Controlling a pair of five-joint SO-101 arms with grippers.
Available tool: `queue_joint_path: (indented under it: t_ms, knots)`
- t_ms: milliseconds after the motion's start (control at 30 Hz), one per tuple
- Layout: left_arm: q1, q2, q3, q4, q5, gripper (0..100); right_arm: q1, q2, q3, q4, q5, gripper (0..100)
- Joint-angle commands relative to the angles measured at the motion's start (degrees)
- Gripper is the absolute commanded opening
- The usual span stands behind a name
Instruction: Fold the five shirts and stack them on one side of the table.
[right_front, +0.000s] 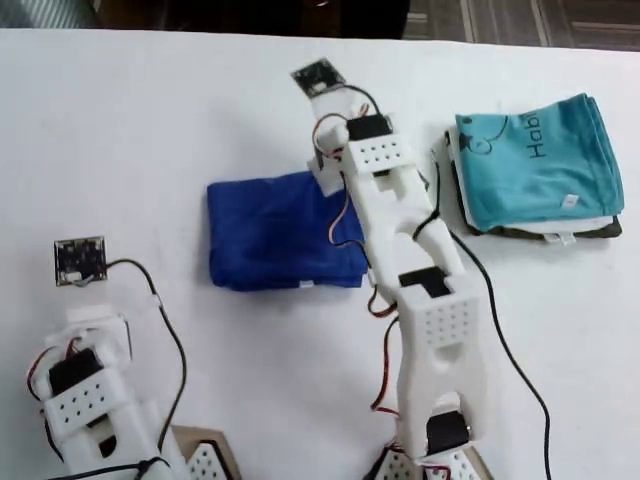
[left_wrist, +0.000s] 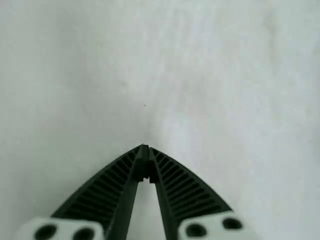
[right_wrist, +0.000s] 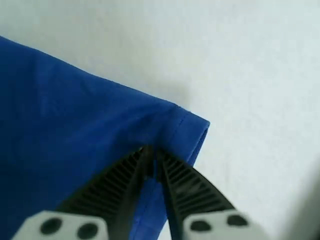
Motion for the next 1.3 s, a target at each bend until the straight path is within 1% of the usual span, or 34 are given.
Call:
queue_joint_path:
  t_ms: [0, 100, 233, 400, 500, 567, 667, 767, 867, 933, 1033, 1167, 1267]
  knots:
    - [0.35, -0.62, -0.22, -0.88, 0.35, 3, 2.24, 0.13, -1.14, -0.48, 0.35, 2.0]
    - [0.35, -0.62, -0.22, -0.88, 0.35, 3, 3.82, -0.22, -1.76, -0.48, 0.35, 2.0]
    - [0.35, -0.62, -0.22, -0.88, 0.35, 3, 5.23, -5.32, -5.01, 1.01, 0.35, 2.0]
    - [0.44, -0.62, -0.22, -0.88, 0.35, 3, 2.33, -13.85, -3.96, 7.6, 0.35, 2.0]
    - [0.44, -0.62, -0.31, -0.79, 0.26, 3, -0.31, -18.95, -0.18, 13.05, 0.35, 2.0]
    - [0.44, -0.44, -0.4, -0.7, 0.26, 3, -1.36, -23.25, 4.57, 13.58, 0.35, 2.0]
    - [1.14, -0.26, -1.63, -0.35, 0.0, 3, -2.24, -32.13, 16.62, 9.36, 0.35, 2.0]
    - [3.78, -0.18, -6.02, 0.88, -0.09, 3, -2.86, -42.15, 34.37, 0.04, 0.35, 2.0]
    - [8.09, -0.18, -12.53, 4.4, 0.0, 3, -3.65, -51.38, 49.58, -8.48, 0.35, 2.0]
    - [11.43, -0.18, -15.6, 6.24, 0.0, 3, -3.74, -56.31, 55.91, -11.12, 0.35, 1.9]
    - [15.21, -0.18, -18.15, 6.95, 0.35, 3, -3.47, -61.49, 60.4, -11.82, 0.35, 1.9]
    - [19.43, -0.18, -18.51, 6.51, 0.44, 3, -3.47, -63.78, 62.07, -11.74, 0.35, 1.9]
    - [20.75, 0.09, -18.59, 5.01, 0.44, 3, -3.65, -63.78, 62.24, -11.74, 0.35, 1.9]
